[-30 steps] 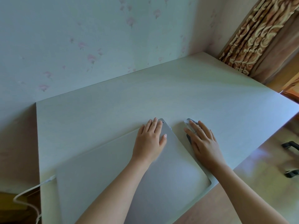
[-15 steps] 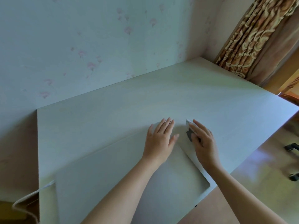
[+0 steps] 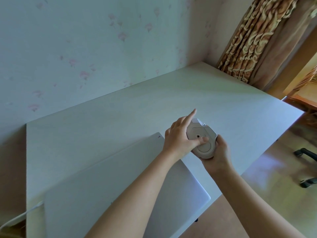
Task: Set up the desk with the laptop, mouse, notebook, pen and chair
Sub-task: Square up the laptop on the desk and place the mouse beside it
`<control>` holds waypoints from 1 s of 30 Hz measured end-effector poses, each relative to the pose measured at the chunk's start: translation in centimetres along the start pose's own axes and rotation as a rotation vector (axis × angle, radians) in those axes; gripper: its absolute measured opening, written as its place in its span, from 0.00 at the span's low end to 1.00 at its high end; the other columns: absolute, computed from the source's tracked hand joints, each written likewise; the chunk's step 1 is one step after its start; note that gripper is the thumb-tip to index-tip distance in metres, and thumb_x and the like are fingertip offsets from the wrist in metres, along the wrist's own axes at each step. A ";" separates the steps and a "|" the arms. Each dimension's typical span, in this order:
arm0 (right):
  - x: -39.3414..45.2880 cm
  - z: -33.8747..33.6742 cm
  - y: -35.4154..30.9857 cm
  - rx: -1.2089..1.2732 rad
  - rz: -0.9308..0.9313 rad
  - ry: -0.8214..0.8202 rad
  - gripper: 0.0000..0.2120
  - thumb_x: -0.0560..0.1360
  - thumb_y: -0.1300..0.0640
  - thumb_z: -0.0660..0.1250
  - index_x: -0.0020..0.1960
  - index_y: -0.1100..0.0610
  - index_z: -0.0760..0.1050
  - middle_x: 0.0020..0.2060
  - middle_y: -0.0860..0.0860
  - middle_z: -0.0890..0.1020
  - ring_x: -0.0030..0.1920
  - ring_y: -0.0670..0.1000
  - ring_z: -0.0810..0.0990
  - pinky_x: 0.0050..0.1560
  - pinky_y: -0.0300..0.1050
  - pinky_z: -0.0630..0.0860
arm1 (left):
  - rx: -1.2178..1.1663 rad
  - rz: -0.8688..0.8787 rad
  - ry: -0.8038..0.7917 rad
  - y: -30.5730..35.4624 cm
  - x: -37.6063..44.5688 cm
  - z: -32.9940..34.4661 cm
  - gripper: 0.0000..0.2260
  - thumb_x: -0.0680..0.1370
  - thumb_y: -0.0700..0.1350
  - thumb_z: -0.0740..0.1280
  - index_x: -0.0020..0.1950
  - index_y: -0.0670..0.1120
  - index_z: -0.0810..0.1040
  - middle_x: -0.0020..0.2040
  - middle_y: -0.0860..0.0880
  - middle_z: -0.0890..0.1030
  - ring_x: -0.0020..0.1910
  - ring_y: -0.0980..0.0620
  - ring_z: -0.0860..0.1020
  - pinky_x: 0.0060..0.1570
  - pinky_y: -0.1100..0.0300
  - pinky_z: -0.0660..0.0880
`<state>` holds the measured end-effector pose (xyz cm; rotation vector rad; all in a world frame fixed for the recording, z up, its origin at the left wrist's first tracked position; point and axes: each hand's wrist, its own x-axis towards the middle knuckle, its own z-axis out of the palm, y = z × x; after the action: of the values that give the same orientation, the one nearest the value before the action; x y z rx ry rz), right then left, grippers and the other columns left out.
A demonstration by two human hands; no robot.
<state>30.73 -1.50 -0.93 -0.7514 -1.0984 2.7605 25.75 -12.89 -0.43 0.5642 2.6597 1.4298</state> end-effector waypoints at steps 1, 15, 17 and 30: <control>0.1 -0.1 0.0 -0.011 -0.003 -0.002 0.18 0.78 0.59 0.53 0.64 0.60 0.74 0.56 0.61 0.81 0.52 0.58 0.82 0.42 0.55 0.82 | 0.005 -0.002 0.011 -0.1 0.0 0.0 0.39 0.70 0.58 0.73 0.75 0.65 0.56 0.68 0.59 0.70 0.70 0.57 0.63 0.70 0.48 0.57; 0.9 -0.1 1.2 -0.473 -0.262 0.055 0.18 0.78 0.59 0.58 0.64 0.44 0.71 0.60 0.50 0.77 0.54 0.51 0.79 0.42 0.45 0.78 | 0.358 0.041 0.068 -2.5 -0.9 0.0 0.31 0.80 0.59 0.56 0.79 0.55 0.46 0.73 0.53 0.69 0.76 0.54 0.53 0.74 0.44 0.41; 1.3 -0.3 1.5 -0.699 -0.458 0.052 0.20 0.75 0.62 0.60 0.63 0.44 0.71 0.62 0.50 0.74 0.57 0.49 0.77 0.49 0.44 0.76 | 0.455 0.043 0.132 -3.6 -1.5 0.3 0.32 0.79 0.62 0.50 0.79 0.52 0.45 0.75 0.51 0.66 0.77 0.50 0.53 0.73 0.42 0.42; 3.7 -4.3 4.3 -1.853 -1.092 -0.080 0.20 0.71 0.61 0.70 0.62 0.53 0.75 0.64 0.54 0.75 0.62 0.54 0.70 0.36 0.47 0.76 | 0.728 -0.024 0.274 -7.2 -3.1 2.0 0.29 0.75 0.59 0.51 0.70 0.45 0.72 0.67 0.48 0.76 0.67 0.49 0.73 0.63 0.40 0.69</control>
<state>29.97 -1.06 -8.00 0.1208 -2.6586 0.4049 27.08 -16.01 -7.83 0.3810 3.3691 0.5114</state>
